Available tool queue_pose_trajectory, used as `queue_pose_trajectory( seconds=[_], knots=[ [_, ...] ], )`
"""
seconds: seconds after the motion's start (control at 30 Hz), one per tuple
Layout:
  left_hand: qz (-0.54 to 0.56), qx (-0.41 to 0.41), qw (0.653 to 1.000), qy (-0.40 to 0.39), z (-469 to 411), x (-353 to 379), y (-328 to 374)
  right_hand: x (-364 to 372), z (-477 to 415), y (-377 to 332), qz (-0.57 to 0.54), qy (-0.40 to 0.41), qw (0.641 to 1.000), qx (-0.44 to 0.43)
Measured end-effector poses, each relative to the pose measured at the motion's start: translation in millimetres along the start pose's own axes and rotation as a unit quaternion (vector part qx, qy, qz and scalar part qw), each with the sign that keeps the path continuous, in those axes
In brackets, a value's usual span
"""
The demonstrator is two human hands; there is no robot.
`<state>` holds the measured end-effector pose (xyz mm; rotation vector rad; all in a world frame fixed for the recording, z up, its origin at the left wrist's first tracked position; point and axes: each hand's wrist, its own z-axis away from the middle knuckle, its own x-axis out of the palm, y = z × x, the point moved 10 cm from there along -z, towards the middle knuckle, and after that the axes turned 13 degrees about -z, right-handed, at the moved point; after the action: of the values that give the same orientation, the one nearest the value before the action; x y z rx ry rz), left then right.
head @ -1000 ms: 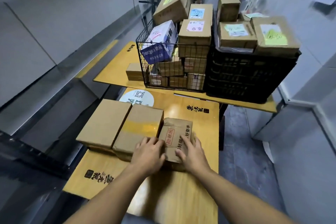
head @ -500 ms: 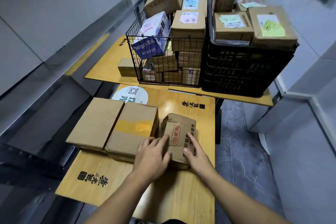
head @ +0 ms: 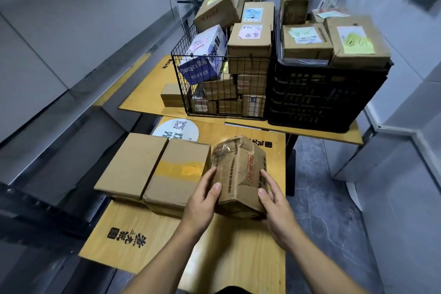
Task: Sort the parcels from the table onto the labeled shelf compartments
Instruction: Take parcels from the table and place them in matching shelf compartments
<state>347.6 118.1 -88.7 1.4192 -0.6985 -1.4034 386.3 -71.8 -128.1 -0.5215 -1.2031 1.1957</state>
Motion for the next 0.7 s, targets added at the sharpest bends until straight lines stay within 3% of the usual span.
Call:
queue_pose_trajectory(
  seconds=[0.13, 0.2, 0.33, 0.4, 0.5, 0.6, 0.7],
  knots=[
    [-0.013, 0.032, 0.999, 0.042, 5, -7, 10, 5, 1, -24, 0.235, 0.014, 0.969, -0.079],
    [-0.054, 0.049, 0.996, 0.056, 9, -9, 17, 4, 1, -34, 0.258, 0.028, 0.961, -0.096],
    [-0.152, 0.102, 0.979, 0.087, 16, -7, 42, 20, 2, -37, 0.136, -0.015, 0.988, -0.076],
    [-0.182, 0.119, 0.973, 0.078, 18, -4, 48, 27, 5, -37, 0.152, -0.017, 0.984, -0.096],
    [-0.123, 0.116, 0.985, 0.036, 17, -3, 45, 19, 7, -40, 0.124, 0.012, 0.985, -0.123],
    [-0.027, 0.080, 0.995, 0.057, 17, -17, 33, 13, 6, -39, 0.052, 0.006, 0.993, -0.102],
    [-0.053, 0.055, 0.994, 0.081, 14, -26, 23, 11, 7, -33, -0.031, -0.006, 0.997, -0.064]
  ],
)
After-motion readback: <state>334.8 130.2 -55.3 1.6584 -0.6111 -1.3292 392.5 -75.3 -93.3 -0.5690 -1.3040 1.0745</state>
